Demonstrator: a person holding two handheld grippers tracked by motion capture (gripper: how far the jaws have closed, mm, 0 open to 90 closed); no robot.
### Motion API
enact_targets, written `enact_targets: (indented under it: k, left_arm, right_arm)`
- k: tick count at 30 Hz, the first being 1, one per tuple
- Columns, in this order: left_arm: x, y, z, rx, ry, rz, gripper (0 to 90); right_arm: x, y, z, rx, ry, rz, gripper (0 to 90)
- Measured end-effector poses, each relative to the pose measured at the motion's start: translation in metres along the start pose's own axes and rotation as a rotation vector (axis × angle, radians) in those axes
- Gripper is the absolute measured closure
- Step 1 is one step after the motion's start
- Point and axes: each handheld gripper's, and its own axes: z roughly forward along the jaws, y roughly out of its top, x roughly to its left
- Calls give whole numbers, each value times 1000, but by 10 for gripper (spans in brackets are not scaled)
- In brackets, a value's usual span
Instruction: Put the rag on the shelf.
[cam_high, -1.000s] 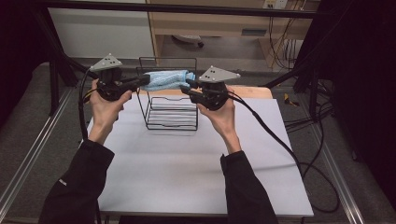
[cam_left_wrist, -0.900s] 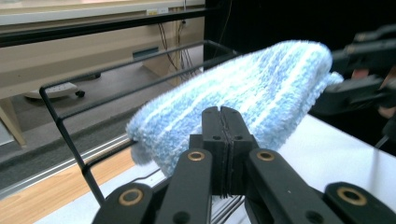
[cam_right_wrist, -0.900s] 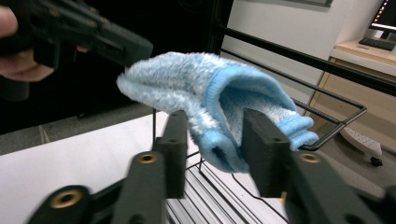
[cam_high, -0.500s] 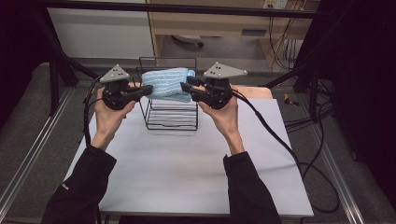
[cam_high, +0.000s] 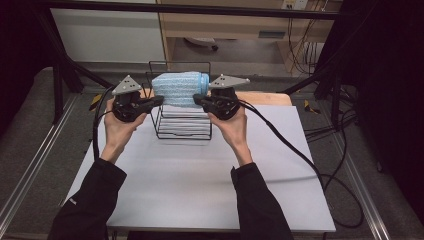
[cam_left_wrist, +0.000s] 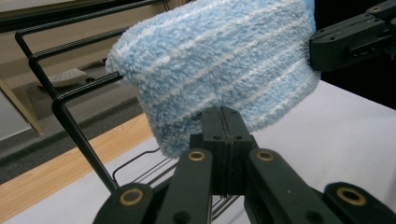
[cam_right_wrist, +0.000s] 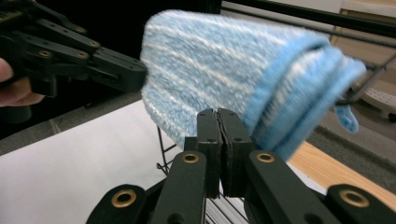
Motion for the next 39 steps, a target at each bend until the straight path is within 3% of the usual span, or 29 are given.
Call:
enact_targets:
  k: [8, 14, 20, 24, 29, 39]
  left_arm:
    - [2, -6, 10, 6, 24, -11, 898]
    - [4, -8, 18, -1, 37, -27, 899]
    - [2, -7, 11, -10, 27, -23, 893]
    - [0, -4, 1, -33, 10, -26, 846]
    - [-2, 1, -6, -39, 1, -36, 784]
    - [-6, 13, -18, -36, 28, -28, 616]
  right_arm:
    - [-8, -14, 8, 1, -27, 18, 886]
    - [-10, -17, 16, 3, -60, 4, 874]
    - [-6, -17, 13, -15, -53, -13, 824]
    - [0, -15, 2, -50, -31, -31, 752]
    - [1, -10, -9, -76, -19, -14, 685]
    - [0, -5, -18, -92, -5, 3, 583]
